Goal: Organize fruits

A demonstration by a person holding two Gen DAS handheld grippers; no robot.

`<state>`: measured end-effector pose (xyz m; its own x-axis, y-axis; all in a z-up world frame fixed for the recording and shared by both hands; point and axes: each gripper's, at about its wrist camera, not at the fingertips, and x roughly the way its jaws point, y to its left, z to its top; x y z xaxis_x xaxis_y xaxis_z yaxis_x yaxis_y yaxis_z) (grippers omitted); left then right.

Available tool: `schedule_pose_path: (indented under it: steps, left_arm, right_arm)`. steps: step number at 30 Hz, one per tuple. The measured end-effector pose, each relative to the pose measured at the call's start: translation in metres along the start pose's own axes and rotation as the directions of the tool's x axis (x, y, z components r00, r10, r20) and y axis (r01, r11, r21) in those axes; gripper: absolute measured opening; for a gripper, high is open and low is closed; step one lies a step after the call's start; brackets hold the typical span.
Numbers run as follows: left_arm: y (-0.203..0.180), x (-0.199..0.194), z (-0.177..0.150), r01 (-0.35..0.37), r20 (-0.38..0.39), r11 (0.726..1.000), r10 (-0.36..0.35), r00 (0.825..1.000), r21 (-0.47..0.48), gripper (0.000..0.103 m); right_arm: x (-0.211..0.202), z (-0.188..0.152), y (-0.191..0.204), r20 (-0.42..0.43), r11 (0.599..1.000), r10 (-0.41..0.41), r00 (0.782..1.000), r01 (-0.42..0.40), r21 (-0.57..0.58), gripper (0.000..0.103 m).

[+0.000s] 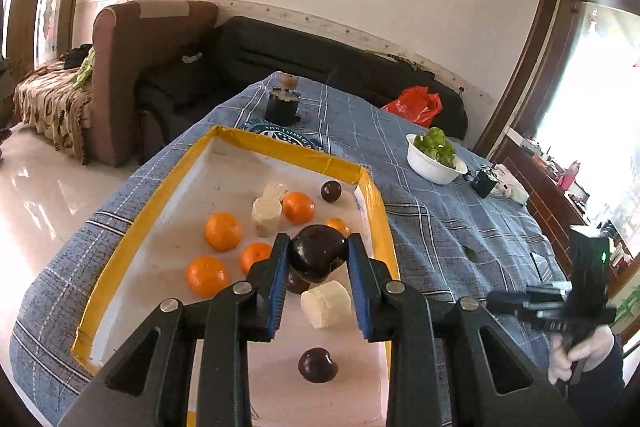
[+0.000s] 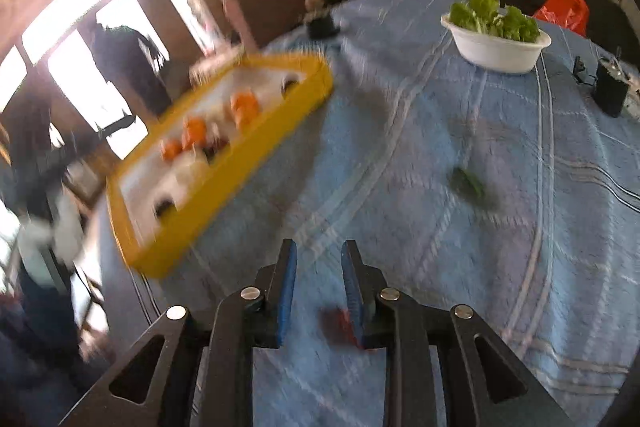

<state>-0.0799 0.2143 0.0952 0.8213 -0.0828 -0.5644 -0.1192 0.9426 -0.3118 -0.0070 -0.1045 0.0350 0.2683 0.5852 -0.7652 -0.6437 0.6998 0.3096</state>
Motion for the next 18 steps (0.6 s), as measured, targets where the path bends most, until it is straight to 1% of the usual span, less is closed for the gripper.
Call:
schedule_pose_path:
  steps: [2, 4, 9, 10, 11, 12, 13, 15, 16, 17, 18]
  left_arm:
    - [0.003, 0.001, -0.001, 0.004, -0.006, 1.000, -0.004, 1.000, -0.001, 0.028]
    - [0.005, 0.001, -0.001, 0.005, -0.003, 1.000, -0.005, 1.000, -0.004, 0.028]
    - [0.011, -0.001, -0.002, 0.001, -0.001, 1.000, -0.001, 1.000, -0.006, 0.028]
    - [0.012, -0.001, -0.003, -0.002, -0.002, 1.000, 0.002, 1.000, -0.003, 0.028]
    - [0.014, -0.001, -0.003, -0.006, -0.002, 1.000, 0.006, 1.000, -0.003, 0.028]
    - [0.015, -0.001, -0.003, -0.008, -0.002, 1.000, 0.008, 1.000, -0.005, 0.028]
    - [0.018, -0.001, -0.003, -0.011, -0.002, 1.000, 0.011, 1.000, -0.007, 0.028]
    - [0.023, 0.000, -0.003, -0.023, -0.003, 1.000, 0.023, 1.000, -0.009, 0.028]
    - [0.024, 0.000, -0.003, -0.027, -0.002, 1.000, 0.027, 1.000, -0.012, 0.028]
    - [0.027, -0.001, -0.004, -0.031, -0.001, 0.999, 0.031, 1.000, -0.018, 0.028]
    - [0.030, -0.001, -0.004, -0.034, -0.001, 0.999, 0.034, 0.999, -0.022, 0.028]
  right_arm:
    - [0.000, -0.011, -0.004, -0.014, 1.000, -0.015, 1.000, 0.015, -0.006, 0.033]
    - [0.004, -0.018, -0.008, -0.026, 0.999, -0.032, 0.999, 0.032, -0.011, 0.036]
    - [0.010, -0.022, -0.002, -0.021, 0.994, -0.096, 0.995, 0.094, -0.063, 0.036]
    - [0.010, -0.022, 0.000, -0.021, 0.992, -0.109, 0.994, 0.107, -0.071, 0.026]
    - [0.011, -0.020, 0.003, -0.025, 0.991, -0.109, 0.994, 0.107, -0.082, 0.021]
    - [0.009, -0.018, 0.007, -0.014, 0.990, -0.109, 0.994, 0.107, -0.087, 0.021]
    - [0.003, -0.013, 0.011, 0.009, 0.991, -0.104, 0.995, 0.104, -0.079, 0.021]
    - [-0.015, 0.002, 0.021, 0.085, 0.996, -0.065, 0.994, 0.070, -0.062, 0.022]
    - [-0.026, 0.012, 0.029, 0.142, 0.997, -0.037, 0.989, 0.046, -0.060, 0.022]
    - [-0.033, 0.020, 0.036, 0.180, 0.998, -0.017, 0.984, 0.027, -0.057, 0.022]
    - [-0.039, 0.031, 0.046, 0.226, 0.999, 0.017, 0.974, -0.005, -0.053, 0.022]
